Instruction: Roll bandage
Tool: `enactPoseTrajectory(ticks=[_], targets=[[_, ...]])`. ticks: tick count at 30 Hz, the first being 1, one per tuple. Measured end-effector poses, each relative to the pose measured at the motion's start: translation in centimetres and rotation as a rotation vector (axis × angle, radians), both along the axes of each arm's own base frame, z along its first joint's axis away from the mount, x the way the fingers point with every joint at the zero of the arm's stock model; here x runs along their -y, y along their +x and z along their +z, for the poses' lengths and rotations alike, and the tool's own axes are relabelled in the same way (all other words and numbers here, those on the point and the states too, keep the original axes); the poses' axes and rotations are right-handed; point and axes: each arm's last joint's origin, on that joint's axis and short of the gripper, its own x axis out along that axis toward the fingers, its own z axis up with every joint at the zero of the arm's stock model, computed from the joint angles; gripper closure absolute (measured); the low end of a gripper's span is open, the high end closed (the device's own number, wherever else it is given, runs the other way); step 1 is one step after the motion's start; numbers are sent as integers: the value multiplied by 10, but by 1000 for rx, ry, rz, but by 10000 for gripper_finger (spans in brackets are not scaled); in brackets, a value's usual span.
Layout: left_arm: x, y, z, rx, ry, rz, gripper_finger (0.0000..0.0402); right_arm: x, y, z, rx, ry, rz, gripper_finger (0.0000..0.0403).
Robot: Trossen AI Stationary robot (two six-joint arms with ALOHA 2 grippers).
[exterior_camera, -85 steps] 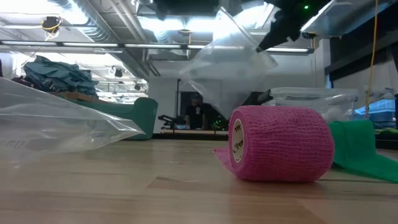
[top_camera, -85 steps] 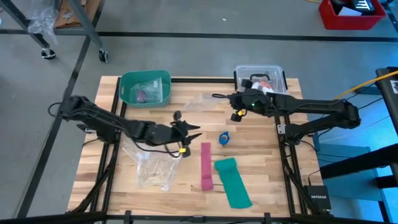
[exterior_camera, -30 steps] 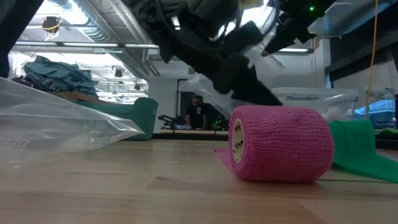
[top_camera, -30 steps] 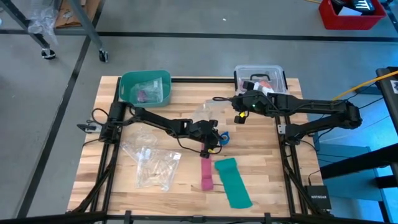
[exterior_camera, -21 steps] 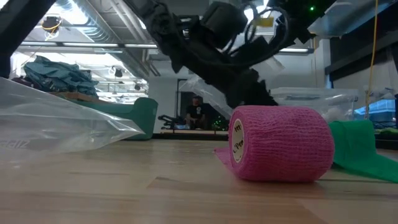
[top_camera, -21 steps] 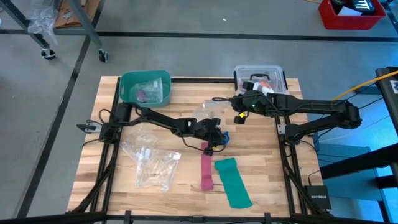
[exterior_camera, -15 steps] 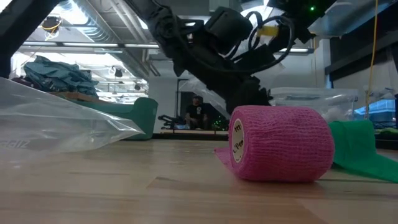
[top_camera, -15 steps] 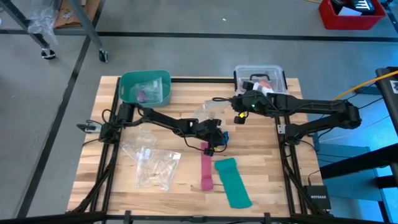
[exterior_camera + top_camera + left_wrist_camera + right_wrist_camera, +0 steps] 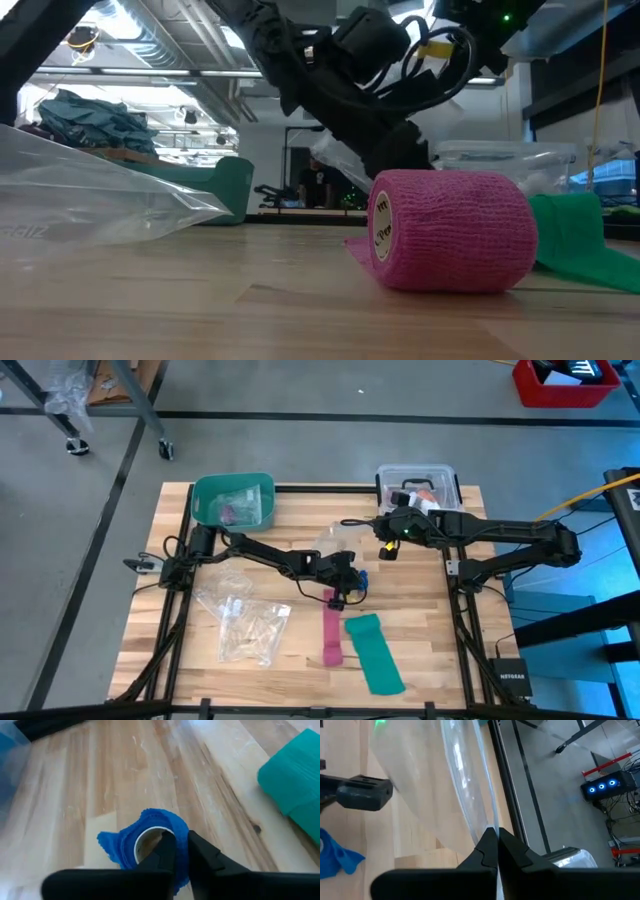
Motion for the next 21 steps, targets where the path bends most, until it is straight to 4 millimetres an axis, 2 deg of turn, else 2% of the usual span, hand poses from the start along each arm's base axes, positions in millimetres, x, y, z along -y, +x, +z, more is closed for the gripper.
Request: enactPoseTrajectory(ticks=[5,11,14,17,21], targets=[[-1,-1,2,-64,-6,12,388,0,0,0,0,0,0,402],[10,6,15,-30,-9,-2,395,0,0,0,-6,-10,-10,402],[18,9,33,19,-10,-18,397,1,-2,-2,-35,-26,-29,402],[25,5,61,89,-10,-18,397,1,-5,-3,-64,-36,-42,402],[33,-9,102,166,76,37,398,1,-6,-5,-91,-34,-44,402]])
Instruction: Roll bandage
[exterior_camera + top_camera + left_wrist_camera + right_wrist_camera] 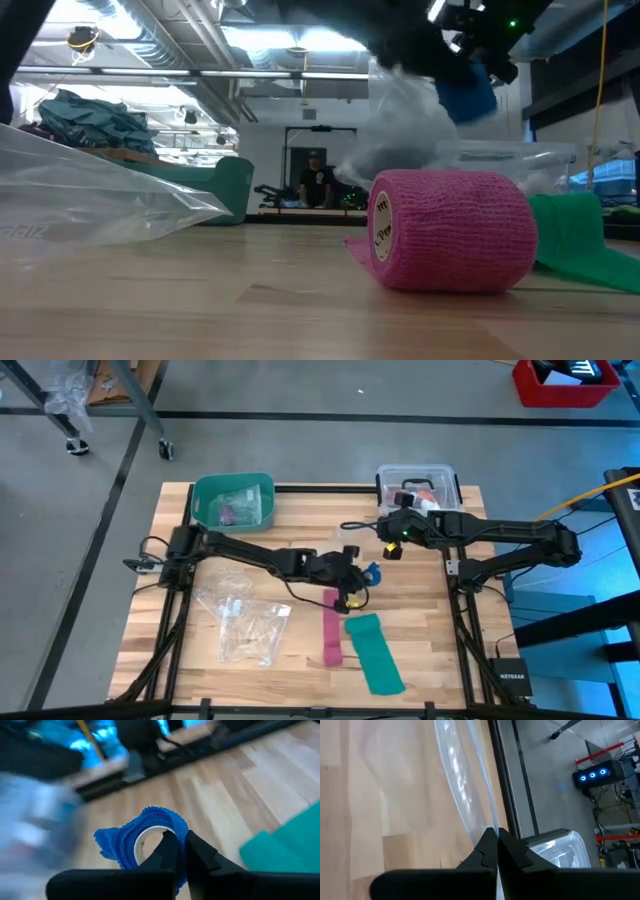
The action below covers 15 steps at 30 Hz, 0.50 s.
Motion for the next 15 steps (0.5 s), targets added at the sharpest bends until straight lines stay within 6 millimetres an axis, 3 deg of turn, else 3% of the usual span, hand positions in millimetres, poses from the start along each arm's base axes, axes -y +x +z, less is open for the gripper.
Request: enactPoseTrajectory(ticks=[6,15], targets=[[-5,-18,45,105,147,179,398,-1,0,-1,-3,40,32,402],[-28,-20,50,114,169,305,399,-6,2,-2,64,221,93,402]])
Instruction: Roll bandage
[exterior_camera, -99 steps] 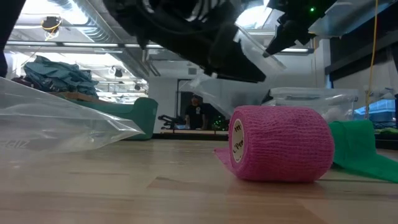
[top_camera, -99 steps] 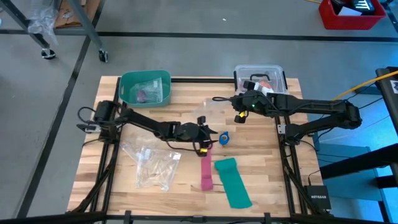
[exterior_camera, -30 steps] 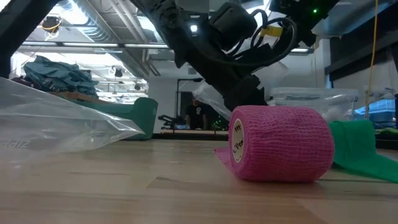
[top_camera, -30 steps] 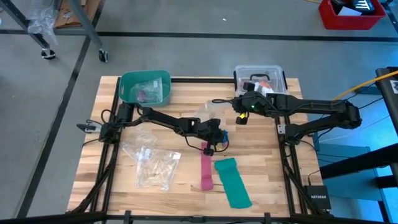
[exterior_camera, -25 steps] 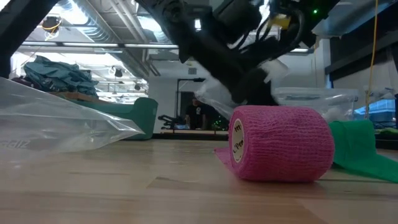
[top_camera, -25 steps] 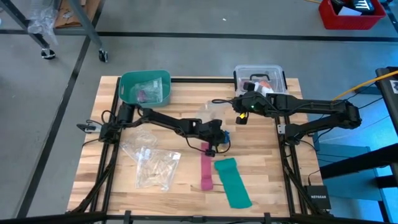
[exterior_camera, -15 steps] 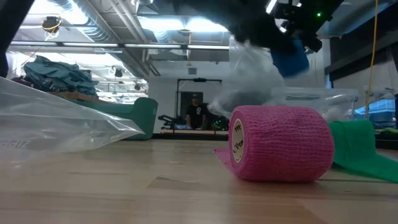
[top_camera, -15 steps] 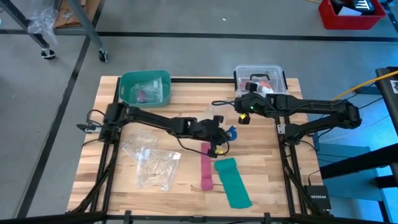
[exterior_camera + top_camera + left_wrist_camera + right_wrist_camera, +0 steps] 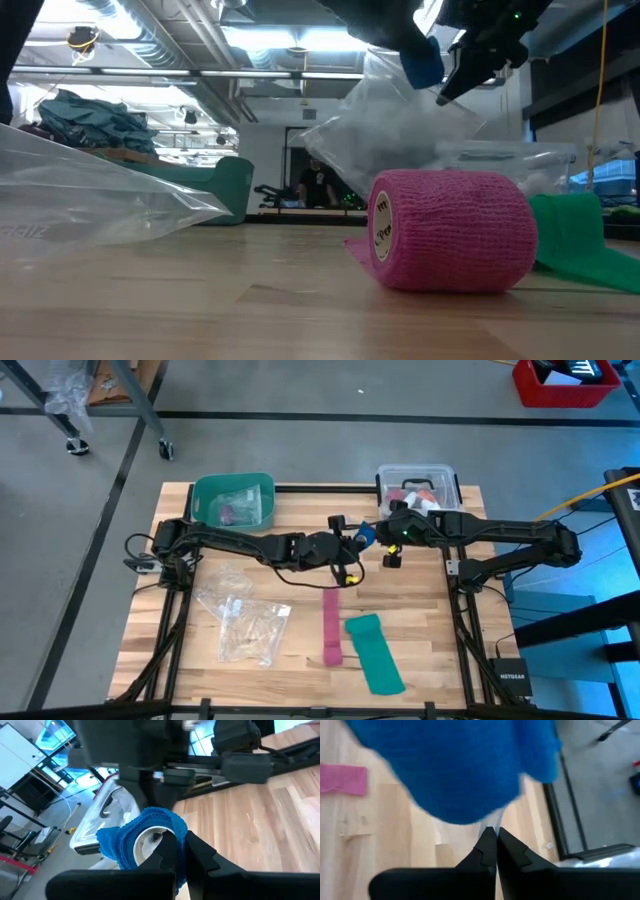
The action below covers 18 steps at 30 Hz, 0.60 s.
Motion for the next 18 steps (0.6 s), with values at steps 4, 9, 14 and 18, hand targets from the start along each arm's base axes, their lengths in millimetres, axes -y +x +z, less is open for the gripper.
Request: enactPoseTrajectory(ticks=[4,9,14,18], targets=[[0,1,4,46,1,4,399,0,1,-1,0,25,0,402],[-1,3,10,101,13,11,400,-1,2,-3,-1,49,9,402],[-6,3,13,134,14,25,400,-1,6,-2,29,63,22,402],[-7,2,7,87,-12,36,400,-1,7,-1,47,70,31,402]])
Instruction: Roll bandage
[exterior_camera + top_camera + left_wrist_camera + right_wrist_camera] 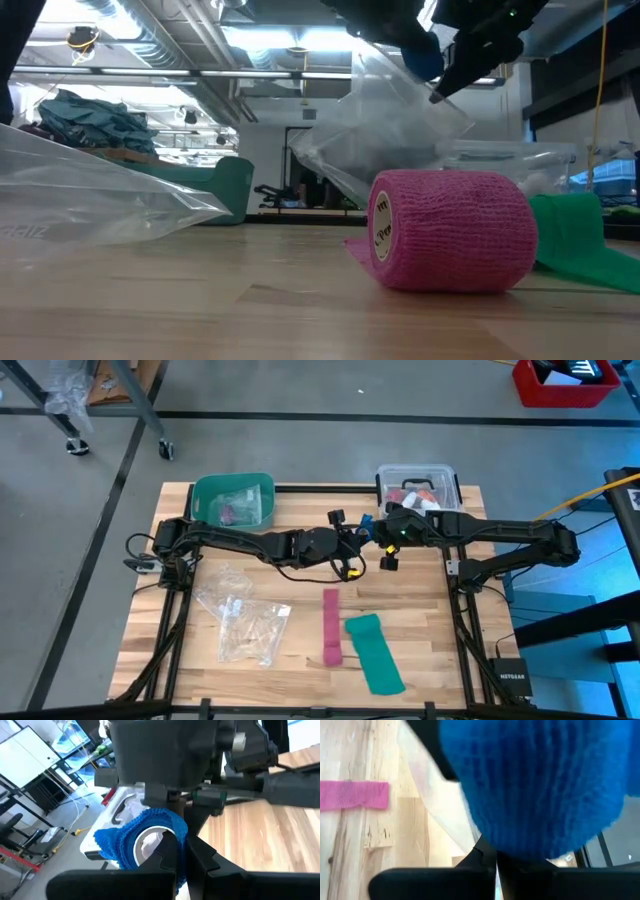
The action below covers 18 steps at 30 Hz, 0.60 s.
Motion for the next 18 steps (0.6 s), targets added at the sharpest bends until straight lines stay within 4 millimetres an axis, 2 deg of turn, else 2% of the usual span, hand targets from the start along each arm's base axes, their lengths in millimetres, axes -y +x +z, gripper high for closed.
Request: enactPoseTrajectory(ticks=[4,14,18], targets=[[3,-1,-3,-36,2,-8,400,0,0,0,7,12,-13,402],[8,-9,-23,-258,4,-18,400,0,1,1,17,12,-16,402],[13,-10,-24,-276,15,-33,400,0,2,2,31,10,-16,402]])
